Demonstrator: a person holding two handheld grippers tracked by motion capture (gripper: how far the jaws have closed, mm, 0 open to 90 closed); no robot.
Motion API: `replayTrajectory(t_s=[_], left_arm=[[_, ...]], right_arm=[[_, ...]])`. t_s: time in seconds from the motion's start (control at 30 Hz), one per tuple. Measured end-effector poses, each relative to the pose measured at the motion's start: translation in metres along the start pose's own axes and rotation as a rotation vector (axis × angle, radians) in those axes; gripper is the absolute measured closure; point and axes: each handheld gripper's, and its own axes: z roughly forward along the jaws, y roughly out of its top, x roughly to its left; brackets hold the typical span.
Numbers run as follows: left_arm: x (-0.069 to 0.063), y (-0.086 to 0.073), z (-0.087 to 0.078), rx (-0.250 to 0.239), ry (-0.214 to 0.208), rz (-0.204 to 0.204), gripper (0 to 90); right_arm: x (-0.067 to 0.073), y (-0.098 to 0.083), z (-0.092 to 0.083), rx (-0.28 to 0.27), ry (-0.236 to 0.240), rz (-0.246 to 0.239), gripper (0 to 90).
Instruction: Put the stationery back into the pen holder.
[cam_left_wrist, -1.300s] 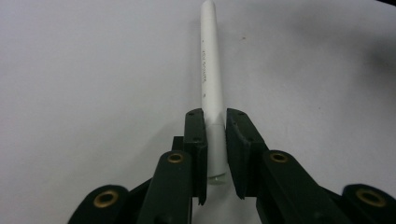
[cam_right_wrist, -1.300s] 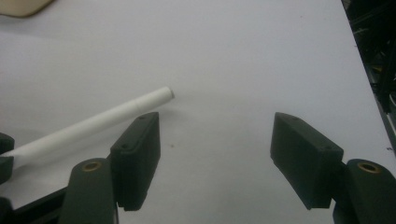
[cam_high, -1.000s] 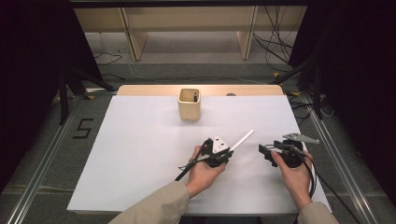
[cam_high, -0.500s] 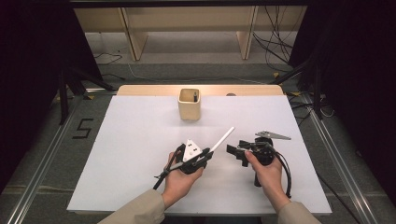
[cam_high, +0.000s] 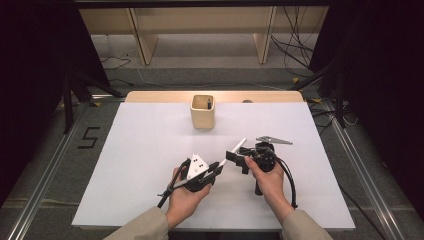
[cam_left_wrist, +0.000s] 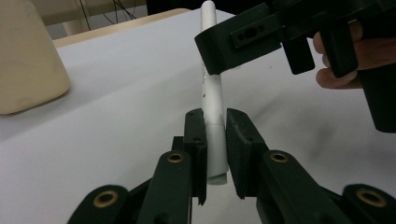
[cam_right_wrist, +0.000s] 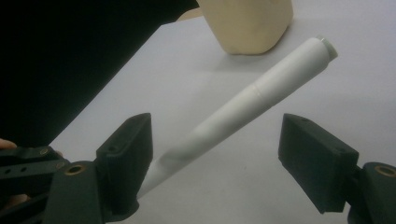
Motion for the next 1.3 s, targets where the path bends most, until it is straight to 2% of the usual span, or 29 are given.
replayTrajectory(t_s=[0.13, 0.2, 0.27, 0.37, 0.53, 0.6, 0.67, 0.73, 0.77, 0.9, 1.0, 1.1, 1.2, 1.3], left_arm=[[0.000, -0.001, 0.000, 0.002, -0.002, 0.002, 78.6], [-0.001, -0.002, 0.000, 0.002, -0.005, -0.002, 78.6], [-0.002, -0.003, 0.001, 0.002, -0.004, 0.001, 78.5], [-0.002, -0.004, 0.000, -0.003, 0.000, 0.003, 78.5], [-0.001, -0.006, 0.003, -0.004, 0.005, 0.028, 78.3], [0.000, -0.007, 0.004, -0.001, 0.004, 0.042, 78.1], [0.002, -0.008, 0.005, -0.003, 0.006, 0.055, 78.0], [0.004, -0.007, 0.004, -0.008, 0.004, 0.070, 76.5], [0.006, -0.007, 0.004, -0.005, 0.008, 0.080, 73.0], [0.014, -0.005, -0.002, 0.011, -0.002, 0.094, 56.5], [0.022, -0.006, -0.008, 0.044, -0.015, 0.091, 43.4], [0.033, -0.009, -0.018, 0.080, -0.007, 0.069, 30.4], [0.045, -0.015, -0.028, 0.103, -0.007, 0.056, 22.8], [0.057, -0.021, -0.040, 0.110, 0.017, 0.058, 20.2]], right_arm=[[-0.002, 0.000, 0.002, 0.002, 0.008, 0.022, 28.2], [-0.002, 0.000, 0.002, -0.006, 0.007, 0.031, 33.1], [-0.002, 0.000, 0.001, -0.022, 0.013, 0.038, 46.1], [-0.001, 0.002, -0.002, -0.055, 0.023, 0.043, 60.2], [0.003, 0.004, -0.005, -0.106, 0.117, 0.074, 73.4], [0.008, 0.005, -0.006, -0.121, 0.158, 0.067, 77.4], [0.013, 0.005, -0.006, -0.122, 0.172, 0.046, 78.6], [0.017, 0.007, -0.006, -0.125, 0.163, 0.009, 78.7], [0.019, 0.007, -0.006, -0.132, 0.163, -0.003, 78.7], [0.022, 0.011, -0.010, -0.158, 0.108, -0.074, 78.7], [0.022, 0.013, -0.012, -0.174, 0.073, -0.111, 78.7], [0.023, 0.015, -0.013, -0.172, 0.051, -0.150, 78.7], [0.026, 0.016, -0.013, -0.169, 0.033, -0.177, 78.7], [0.029, 0.018, -0.012, -0.172, 0.017, -0.209, 78.7]])
